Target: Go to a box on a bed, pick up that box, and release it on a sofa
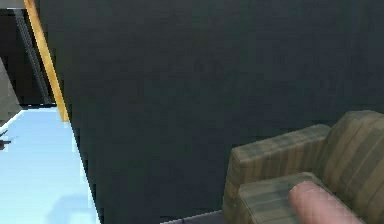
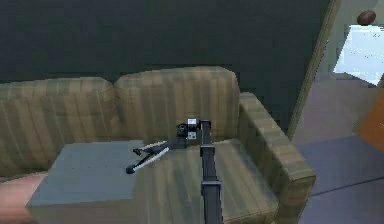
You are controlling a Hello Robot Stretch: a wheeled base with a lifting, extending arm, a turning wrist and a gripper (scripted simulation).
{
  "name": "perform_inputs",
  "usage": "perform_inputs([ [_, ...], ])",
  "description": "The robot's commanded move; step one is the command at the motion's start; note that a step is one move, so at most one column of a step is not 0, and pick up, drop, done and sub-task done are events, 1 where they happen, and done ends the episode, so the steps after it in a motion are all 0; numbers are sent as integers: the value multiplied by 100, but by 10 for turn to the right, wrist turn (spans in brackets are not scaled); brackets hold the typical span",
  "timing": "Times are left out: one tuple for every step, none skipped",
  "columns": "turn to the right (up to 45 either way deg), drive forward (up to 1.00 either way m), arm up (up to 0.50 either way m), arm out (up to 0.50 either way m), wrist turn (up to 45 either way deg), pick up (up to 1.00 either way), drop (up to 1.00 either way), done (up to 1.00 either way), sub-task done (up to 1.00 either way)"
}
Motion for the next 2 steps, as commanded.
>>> perform_inputs([
  [0, 0, -32, 0, 0, 0, 0, 0, 0],
  [0, 0, 0, 0, 0, 0, 100, 0, 0],
])
